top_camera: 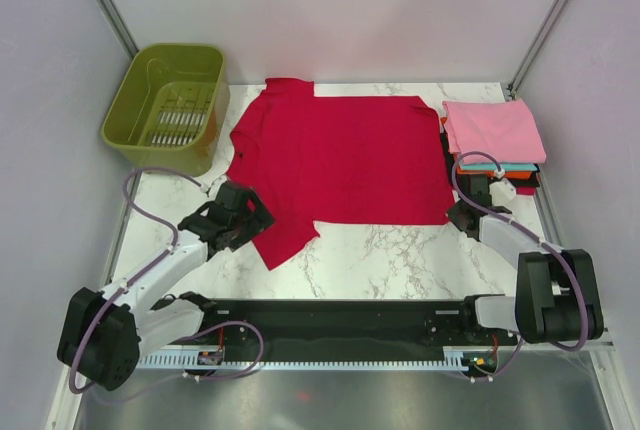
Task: Fold and stack the t-shirts
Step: Fold the tshirt
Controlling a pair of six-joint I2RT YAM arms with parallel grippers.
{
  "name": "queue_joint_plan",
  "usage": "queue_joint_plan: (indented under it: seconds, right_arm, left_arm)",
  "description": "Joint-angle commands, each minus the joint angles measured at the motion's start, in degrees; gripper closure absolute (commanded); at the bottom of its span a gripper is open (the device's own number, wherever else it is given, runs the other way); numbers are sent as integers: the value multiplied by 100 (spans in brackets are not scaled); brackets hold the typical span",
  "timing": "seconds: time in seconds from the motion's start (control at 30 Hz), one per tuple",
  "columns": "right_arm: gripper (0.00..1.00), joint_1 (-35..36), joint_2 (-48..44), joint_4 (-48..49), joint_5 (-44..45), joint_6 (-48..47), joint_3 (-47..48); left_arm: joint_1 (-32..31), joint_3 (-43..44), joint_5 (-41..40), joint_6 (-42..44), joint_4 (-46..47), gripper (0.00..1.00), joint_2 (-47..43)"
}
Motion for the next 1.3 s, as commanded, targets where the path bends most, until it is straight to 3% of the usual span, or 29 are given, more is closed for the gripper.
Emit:
queue_joint_plan:
  seconds: [0.0, 0.13, 0.4, 0.87, 1.1, 1.23, 1.27]
  right_arm:
    - [100, -24, -273, 17, -9, -7, -31]
    - [100, -24, -458, 35, -17, -16, -57]
    - [100, -24, -520, 78, -149, -34, -84]
    - [100, -15, -493, 114, -184, -51, -93]
    - [100, -24, -537, 114, -175, -34, -110]
    - [100, -15, -572, 123, -193, -34, -119]
    - [100, -24, -581, 131, -193, -34, -119]
  left_arm:
    - [-227, 192, -287, -260, -410, 17, 14]
    - [-490, 201, -638, -699, -1164, 18, -267]
    - [-895, -177, -743, -1298, -1430, 28, -998]
    - [-1764, -45, -674, -1755, -1421, 32, 205]
    - [-1853, 52, -647, -1983, -1360, 37, 961]
    - [-1845, 34, -630, -2027, -1202, 50, 1173]
    - [-1853, 17, -621, -2036, -1141, 62, 1182]
